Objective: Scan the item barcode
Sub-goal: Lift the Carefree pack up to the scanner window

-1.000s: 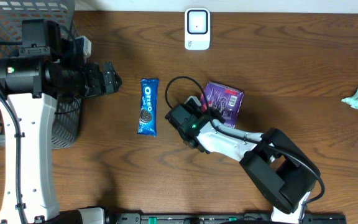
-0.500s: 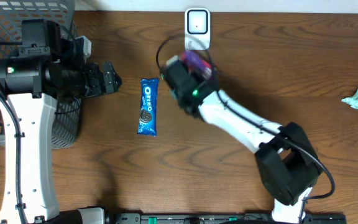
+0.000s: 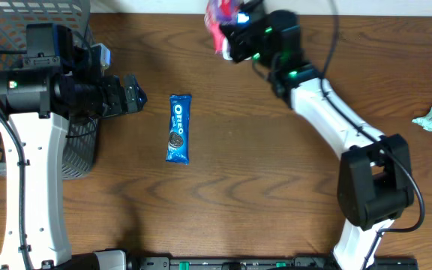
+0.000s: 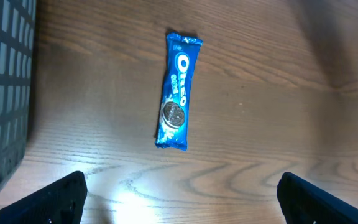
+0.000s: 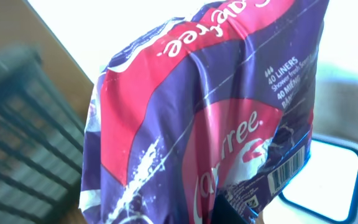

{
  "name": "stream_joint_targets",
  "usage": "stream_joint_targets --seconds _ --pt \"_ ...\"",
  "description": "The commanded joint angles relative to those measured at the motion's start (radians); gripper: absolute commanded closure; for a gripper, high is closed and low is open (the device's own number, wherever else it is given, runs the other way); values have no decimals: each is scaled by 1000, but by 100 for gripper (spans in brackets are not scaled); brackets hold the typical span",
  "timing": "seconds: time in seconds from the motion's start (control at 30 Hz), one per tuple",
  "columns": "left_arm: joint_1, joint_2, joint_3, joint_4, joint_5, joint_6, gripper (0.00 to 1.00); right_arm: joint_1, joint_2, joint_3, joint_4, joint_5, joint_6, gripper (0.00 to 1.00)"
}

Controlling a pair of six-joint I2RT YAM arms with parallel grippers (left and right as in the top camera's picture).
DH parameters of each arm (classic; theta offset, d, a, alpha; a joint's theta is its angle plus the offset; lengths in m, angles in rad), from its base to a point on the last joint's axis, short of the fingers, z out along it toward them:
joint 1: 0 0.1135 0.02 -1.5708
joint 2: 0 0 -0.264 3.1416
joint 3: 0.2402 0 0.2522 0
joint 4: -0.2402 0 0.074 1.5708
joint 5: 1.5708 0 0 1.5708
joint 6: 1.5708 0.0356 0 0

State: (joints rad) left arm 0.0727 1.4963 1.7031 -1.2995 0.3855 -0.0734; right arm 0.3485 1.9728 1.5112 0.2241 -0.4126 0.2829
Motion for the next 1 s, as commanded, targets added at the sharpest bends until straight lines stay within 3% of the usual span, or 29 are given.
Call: stream_joint_targets --seconds 0.0,0.17,0.43,0.6,0.83,0.97 --pt "-2 4 3 -2 -5 13 2 -37 -3 18 49 -143 216 99" --pt "-2 4 3 -2 -5 13 2 -60 31 18 109 -171 363 99" --pt "-2 4 3 -2 -5 13 2 -66 152 18 365 -386 570 99" --pt "-2 4 3 -2 -5 13 2 -90 152 18 298 -571 614 99" --pt "-2 4 3 -2 -5 13 2 -114 152 18 280 -848 822 99" --pt "-2 4 3 -2 -5 13 2 -132 152 11 179 -953 816 99"
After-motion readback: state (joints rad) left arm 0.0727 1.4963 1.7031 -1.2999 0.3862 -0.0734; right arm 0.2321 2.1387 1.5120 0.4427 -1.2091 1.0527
